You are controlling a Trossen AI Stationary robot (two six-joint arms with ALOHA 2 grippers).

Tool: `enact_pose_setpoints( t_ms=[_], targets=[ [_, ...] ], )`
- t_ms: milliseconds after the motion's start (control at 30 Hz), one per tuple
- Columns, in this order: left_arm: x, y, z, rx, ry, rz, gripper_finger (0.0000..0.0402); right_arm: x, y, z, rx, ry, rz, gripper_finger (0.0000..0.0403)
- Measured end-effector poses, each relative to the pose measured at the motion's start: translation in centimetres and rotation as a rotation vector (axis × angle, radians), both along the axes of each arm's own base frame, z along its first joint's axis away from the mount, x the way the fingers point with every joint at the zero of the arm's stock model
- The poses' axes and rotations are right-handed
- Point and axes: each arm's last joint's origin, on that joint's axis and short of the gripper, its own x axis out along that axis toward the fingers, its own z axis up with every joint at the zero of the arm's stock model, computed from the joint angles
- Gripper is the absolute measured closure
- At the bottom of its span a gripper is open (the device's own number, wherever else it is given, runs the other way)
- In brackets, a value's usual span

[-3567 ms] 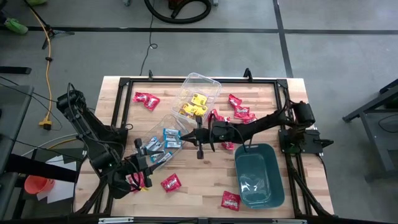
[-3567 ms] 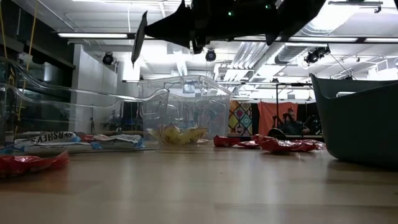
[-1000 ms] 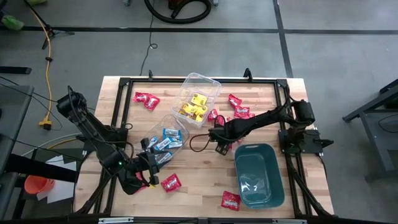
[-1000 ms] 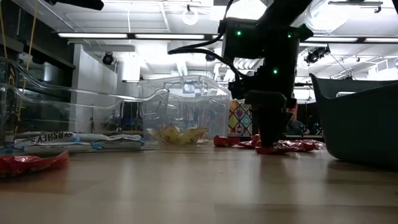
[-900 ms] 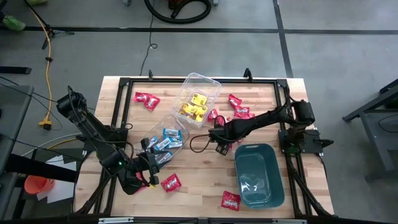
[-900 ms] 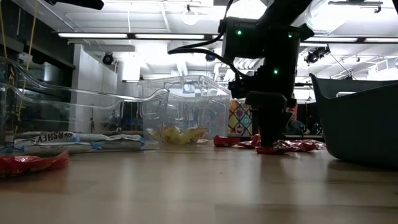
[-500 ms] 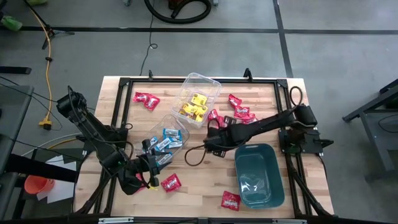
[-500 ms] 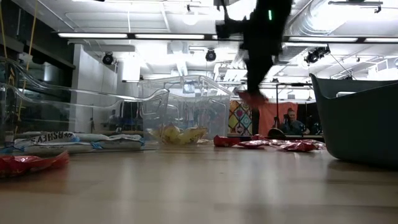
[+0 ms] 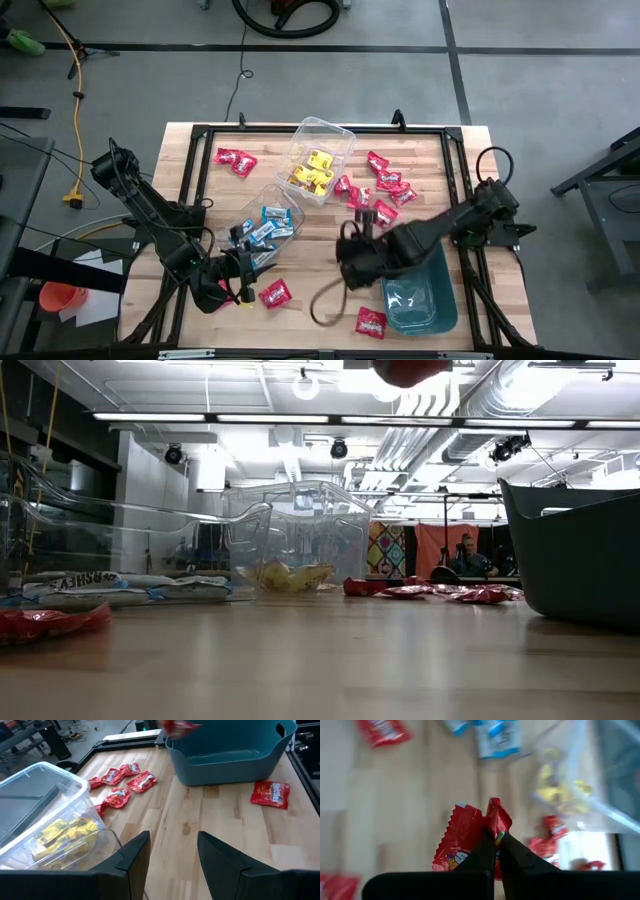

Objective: Sort candy
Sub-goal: Put the red candy into the blue bin

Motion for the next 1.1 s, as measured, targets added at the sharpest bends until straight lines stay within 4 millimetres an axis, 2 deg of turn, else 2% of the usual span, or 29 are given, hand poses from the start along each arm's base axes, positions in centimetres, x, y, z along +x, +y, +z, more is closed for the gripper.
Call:
enact_pose_setpoints(
  t_ms=[167, 367, 633, 800, 867, 1000, 1100],
  targets=[
    [0.1, -0.1, 0.1, -0.011, -0.011, -0.001, 0.0247, -1.7, 3.3, -1.3, 0.077, 0.055, 0.082, 0.0401],
    [0.4, 0.2, 0.3, -0.008, -0.039, 0.033, 0.0247, -4.2, 6.3, -1.9, 0.112, 0.072, 0.062, 0.0402],
    [0.6, 0.3, 0.3, -0.024, -0.031, 0.025, 0.0247, -7.8, 8.2, 1.0, 0.223, -0.096, -0.004, 0.0402],
    [0.6, 0.3, 0.3, -0.010, -0.029, 0.024, 0.0247, -8.7, 9.5, 1.1, 0.285, -0.136, -0.016, 0.0403],
    [0.7, 0.4, 0.3, -0.009, -0.030, 0.027, 0.0247, -9.1, 9.4, -0.1, 0.296, -0.086, -0.088, 0.0403],
    [0.8, 0.4, 0.3, -0.017, -0.027, 0.026, 0.0247, -11.1, 7.7, -5.0, 0.210, 0.195, -0.323, 0.0403],
    [0.8, 0.4, 0.3, -0.019, -0.029, 0.024, 0.0247, -12.4, 6.9, -7.3, 0.255, 0.286, -0.413, 0.0403]
  ],
)
